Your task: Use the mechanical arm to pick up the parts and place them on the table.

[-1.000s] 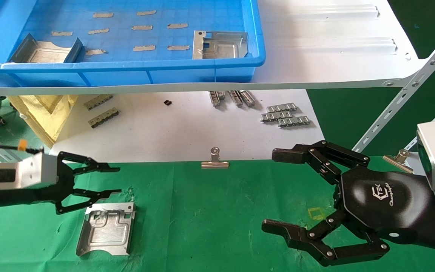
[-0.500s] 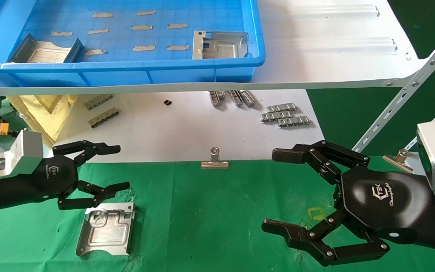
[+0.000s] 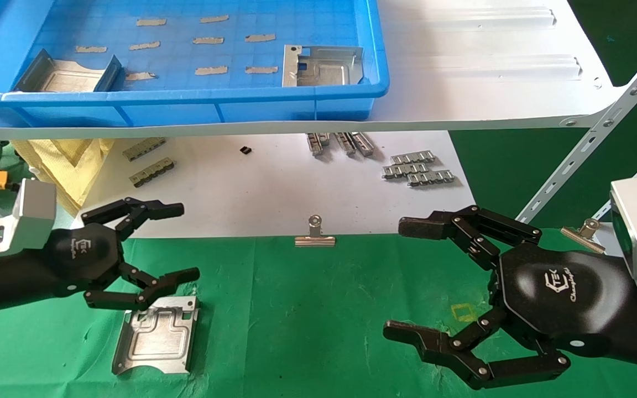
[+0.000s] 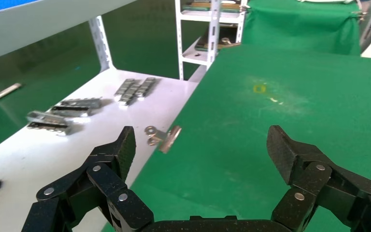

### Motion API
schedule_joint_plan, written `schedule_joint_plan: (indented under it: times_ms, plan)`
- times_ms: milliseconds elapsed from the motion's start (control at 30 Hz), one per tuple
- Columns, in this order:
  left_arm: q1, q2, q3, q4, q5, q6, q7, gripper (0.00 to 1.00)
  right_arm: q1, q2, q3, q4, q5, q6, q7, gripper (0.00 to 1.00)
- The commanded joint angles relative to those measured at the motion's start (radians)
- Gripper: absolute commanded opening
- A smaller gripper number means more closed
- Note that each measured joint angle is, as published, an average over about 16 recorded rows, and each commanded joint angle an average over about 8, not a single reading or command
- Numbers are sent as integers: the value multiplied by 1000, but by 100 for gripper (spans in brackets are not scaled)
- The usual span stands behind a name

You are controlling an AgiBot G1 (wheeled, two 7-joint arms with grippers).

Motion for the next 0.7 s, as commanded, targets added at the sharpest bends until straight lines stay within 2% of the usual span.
schedule_joint_plan:
  times_ms: [33, 700]
  plan:
    - [15, -5, -19, -33, -1, -4, -22, 100, 0, 0, 0, 0, 0, 0, 0, 100]
    - [166, -55, -212, -367, -10, -40, -245, 100, 0, 0, 0, 0, 0, 0, 0, 100]
